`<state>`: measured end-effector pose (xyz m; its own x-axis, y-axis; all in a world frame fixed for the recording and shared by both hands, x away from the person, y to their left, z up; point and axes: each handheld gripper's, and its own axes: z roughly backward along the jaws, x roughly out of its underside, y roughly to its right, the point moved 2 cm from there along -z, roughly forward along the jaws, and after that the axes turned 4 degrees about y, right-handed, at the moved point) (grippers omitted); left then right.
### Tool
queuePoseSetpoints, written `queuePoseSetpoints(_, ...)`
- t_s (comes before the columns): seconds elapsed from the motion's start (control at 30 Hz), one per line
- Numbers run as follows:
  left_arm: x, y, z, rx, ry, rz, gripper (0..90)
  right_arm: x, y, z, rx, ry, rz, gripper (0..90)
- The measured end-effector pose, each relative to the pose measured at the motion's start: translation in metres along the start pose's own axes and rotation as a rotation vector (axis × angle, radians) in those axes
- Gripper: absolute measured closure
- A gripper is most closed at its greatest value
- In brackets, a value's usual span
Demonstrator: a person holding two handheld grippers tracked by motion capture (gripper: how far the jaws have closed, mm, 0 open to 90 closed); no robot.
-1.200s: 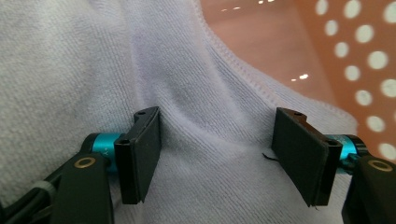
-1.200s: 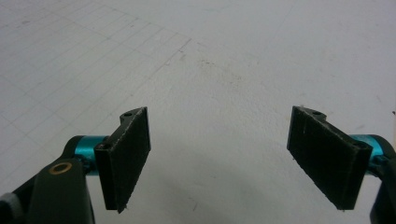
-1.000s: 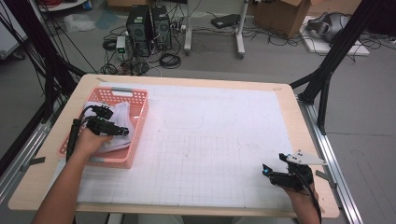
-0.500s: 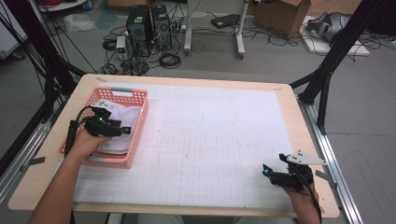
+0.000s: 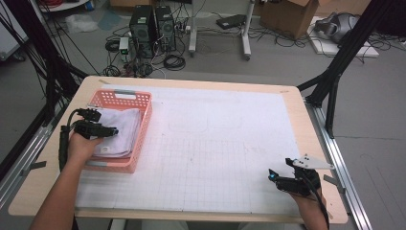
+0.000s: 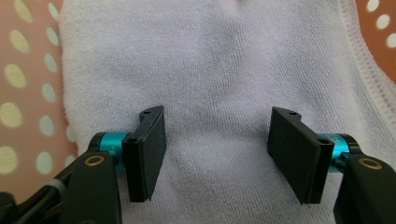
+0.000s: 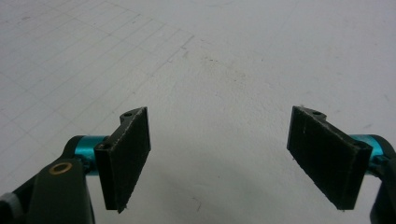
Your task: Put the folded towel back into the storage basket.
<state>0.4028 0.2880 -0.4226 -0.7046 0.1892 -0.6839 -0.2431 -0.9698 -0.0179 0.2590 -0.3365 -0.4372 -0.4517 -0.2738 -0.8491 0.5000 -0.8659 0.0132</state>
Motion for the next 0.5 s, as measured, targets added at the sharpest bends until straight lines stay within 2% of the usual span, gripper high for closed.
queuePoseSetpoints(0.07,-0.001,-0.001,0.002,0.008,0.023,0.022,36.7,0.000,0.000,0.001,0.002,0.000,-0.004,20.4)
queuePoseSetpoints(0.13,-0.004,-0.002,0.009,0.053,0.090,0.035,35.1,0.000,0.001,0.002,0.004,0.004,-0.008,20.4)
queuePoseSetpoints(0.27,-0.012,0.001,0.035,0.148,0.330,0.071,33.5,0.000,0.002,0.003,0.007,0.012,-0.014,20.4)
queuePoseSetpoints(0.37,-0.014,0.005,0.055,0.180,0.490,0.110,26.0,-0.001,0.002,0.004,0.008,0.023,-0.020,20.3)
queuePoseSetpoints(0.43,-0.013,0.010,0.063,0.223,0.568,0.126,22.7,-0.002,0.001,0.004,0.006,0.034,-0.017,20.4)
queuePoseSetpoints(0.5,-0.011,0.016,0.069,0.243,0.595,0.110,19.7,-0.003,0.001,0.003,0.005,0.040,-0.017,20.3)
